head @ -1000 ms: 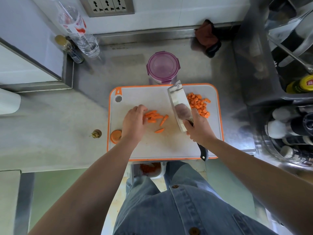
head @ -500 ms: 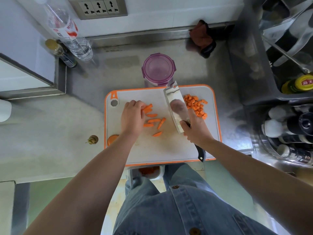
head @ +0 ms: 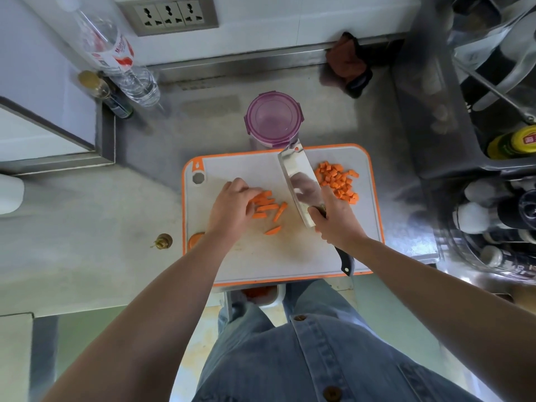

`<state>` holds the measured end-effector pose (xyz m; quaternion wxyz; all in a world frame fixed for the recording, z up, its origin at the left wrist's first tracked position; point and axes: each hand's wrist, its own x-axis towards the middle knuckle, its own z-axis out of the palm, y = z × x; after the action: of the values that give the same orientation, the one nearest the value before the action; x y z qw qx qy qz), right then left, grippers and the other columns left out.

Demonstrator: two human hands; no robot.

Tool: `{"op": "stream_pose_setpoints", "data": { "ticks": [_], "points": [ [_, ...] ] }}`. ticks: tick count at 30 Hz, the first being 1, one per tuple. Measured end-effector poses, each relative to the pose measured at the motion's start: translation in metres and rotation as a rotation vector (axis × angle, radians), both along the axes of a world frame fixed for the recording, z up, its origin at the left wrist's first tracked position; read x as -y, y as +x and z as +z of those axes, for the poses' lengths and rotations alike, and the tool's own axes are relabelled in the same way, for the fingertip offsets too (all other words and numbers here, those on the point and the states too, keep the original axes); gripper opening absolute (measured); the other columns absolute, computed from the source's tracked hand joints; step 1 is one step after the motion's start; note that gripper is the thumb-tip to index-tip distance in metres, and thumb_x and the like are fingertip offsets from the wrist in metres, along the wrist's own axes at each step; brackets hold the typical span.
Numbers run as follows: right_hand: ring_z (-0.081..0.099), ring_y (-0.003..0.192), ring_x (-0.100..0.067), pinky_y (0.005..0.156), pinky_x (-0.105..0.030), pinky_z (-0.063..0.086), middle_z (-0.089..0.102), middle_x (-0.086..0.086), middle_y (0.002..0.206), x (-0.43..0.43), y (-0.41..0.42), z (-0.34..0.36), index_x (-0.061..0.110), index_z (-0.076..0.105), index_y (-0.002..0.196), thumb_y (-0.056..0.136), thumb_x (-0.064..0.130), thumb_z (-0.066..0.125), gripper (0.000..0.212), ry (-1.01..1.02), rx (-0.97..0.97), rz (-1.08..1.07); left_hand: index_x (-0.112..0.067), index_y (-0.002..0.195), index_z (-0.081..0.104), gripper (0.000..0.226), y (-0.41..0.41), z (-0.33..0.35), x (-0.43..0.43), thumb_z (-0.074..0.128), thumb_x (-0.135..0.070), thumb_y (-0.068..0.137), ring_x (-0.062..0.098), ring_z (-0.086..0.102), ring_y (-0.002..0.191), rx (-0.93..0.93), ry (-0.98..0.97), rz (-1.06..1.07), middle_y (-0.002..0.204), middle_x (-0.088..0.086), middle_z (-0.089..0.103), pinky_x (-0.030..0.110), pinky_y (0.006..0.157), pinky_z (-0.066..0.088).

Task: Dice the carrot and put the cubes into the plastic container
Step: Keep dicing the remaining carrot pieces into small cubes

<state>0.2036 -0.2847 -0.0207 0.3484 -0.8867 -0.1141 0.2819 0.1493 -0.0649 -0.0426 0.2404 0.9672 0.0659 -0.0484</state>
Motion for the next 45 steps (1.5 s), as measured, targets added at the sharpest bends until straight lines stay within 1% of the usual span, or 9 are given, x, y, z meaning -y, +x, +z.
{"op": "stream_pose_setpoints", "data": {
  "ticks": [6,10,13,18,23,28,32,43,45],
  "points": [
    [0.060,0.054,-0.021,0.044,-0.037,0.050,0.059,-0.003,0.066,-0.005,-0.003,-0.002,0.013,0.039,0.129,0.098,0.015,0.045,0.031,0.000,0.033,-0.003,-0.010,0.119,0.053,0.044,-0.018,0.005,-0.006,0.069,-0.018,0.079,0.026,0.055,0.101,-0.050,0.014,0.108,0.114,0.010,0.051,0.035,0.080,0.050],
    [0.053,0.050,-0.014,0.041,-0.024,0.034,0.053,0.001,0.062,-0.007,-0.007,-0.008,0.009,0.041,0.124,0.097,0.015,0.045,0.027,-0.051,0.125,0.046,-0.012,0.108,0.057,0.030,-0.031,0.002,-0.006,0.069,-0.022,0.082,0.021,0.056,0.097,-0.138,0.065,0.104,0.104,0.006,0.056,0.030,0.079,0.047],
    [0.052,0.048,-0.016,0.041,-0.026,0.034,0.052,0.000,0.060,-0.006,-0.010,-0.011,0.008,0.042,0.118,0.097,0.015,0.045,0.023,-0.065,0.142,0.063,-0.012,0.102,0.063,0.020,-0.030,0.002,-0.002,0.068,-0.024,0.086,0.020,0.057,0.095,-0.118,0.052,0.136,0.098,0.004,0.059,0.029,0.078,0.046],
    [0.053,0.049,-0.018,0.042,-0.033,0.040,0.054,-0.004,0.061,-0.002,-0.019,-0.008,0.008,0.043,0.113,0.095,0.012,0.047,0.019,-0.074,0.145,0.058,-0.015,0.103,0.066,0.021,-0.026,0.003,0.010,0.066,-0.029,0.088,0.019,0.056,0.099,-0.098,0.051,0.097,0.101,0.002,0.061,0.025,0.076,0.041],
    [0.044,0.045,-0.006,0.039,-0.017,0.029,0.049,0.003,0.059,0.000,-0.030,-0.005,0.011,0.042,0.107,0.096,0.010,0.046,0.012,-0.083,0.141,0.075,-0.017,0.103,0.058,0.027,-0.022,0.005,0.021,0.068,-0.036,0.087,0.018,0.055,0.099,-0.106,0.078,0.149,0.102,0.000,0.059,0.025,0.072,0.038],
    [0.056,0.058,-0.017,0.049,-0.037,0.049,0.059,-0.008,0.074,-0.001,-0.037,-0.007,0.009,0.044,0.112,0.095,0.012,0.048,0.018,-0.086,0.162,0.034,-0.018,0.100,0.057,0.033,-0.035,0.007,0.019,0.067,-0.045,0.084,0.017,0.054,0.095,-0.059,0.083,0.001,0.101,-0.001,0.056,0.027,0.072,0.043],
    [0.050,0.054,-0.017,0.046,-0.030,0.037,0.052,-0.005,0.064,0.000,-0.044,-0.002,0.010,0.042,0.108,0.095,0.013,0.047,0.014,-0.102,0.149,0.079,-0.018,0.104,0.057,0.034,-0.040,0.005,0.031,0.064,-0.045,0.085,0.018,0.050,0.105,-0.131,0.147,-0.167,0.110,0.000,0.049,0.031,0.076,0.042],
    [0.048,0.051,-0.016,0.046,-0.028,0.034,0.050,-0.001,0.060,0.013,-0.062,0.004,0.018,0.034,0.097,0.096,0.015,0.047,0.014,-0.156,0.104,0.090,-0.018,0.109,0.058,0.029,-0.037,0.006,0.032,0.059,-0.039,0.089,0.019,0.052,0.105,-0.094,0.200,-0.092,0.112,0.000,0.054,0.031,0.074,0.044],
    [0.053,0.054,-0.020,0.048,-0.035,0.040,0.055,-0.006,0.064,0.015,-0.062,0.006,0.017,0.035,0.098,0.096,0.015,0.047,0.012,-0.156,0.090,0.079,-0.018,0.112,0.055,0.030,-0.036,0.006,0.037,0.060,-0.037,0.090,0.020,0.051,0.106,-0.089,0.214,-0.097,0.113,0.001,0.052,0.031,0.074,0.045]
  ]
}}
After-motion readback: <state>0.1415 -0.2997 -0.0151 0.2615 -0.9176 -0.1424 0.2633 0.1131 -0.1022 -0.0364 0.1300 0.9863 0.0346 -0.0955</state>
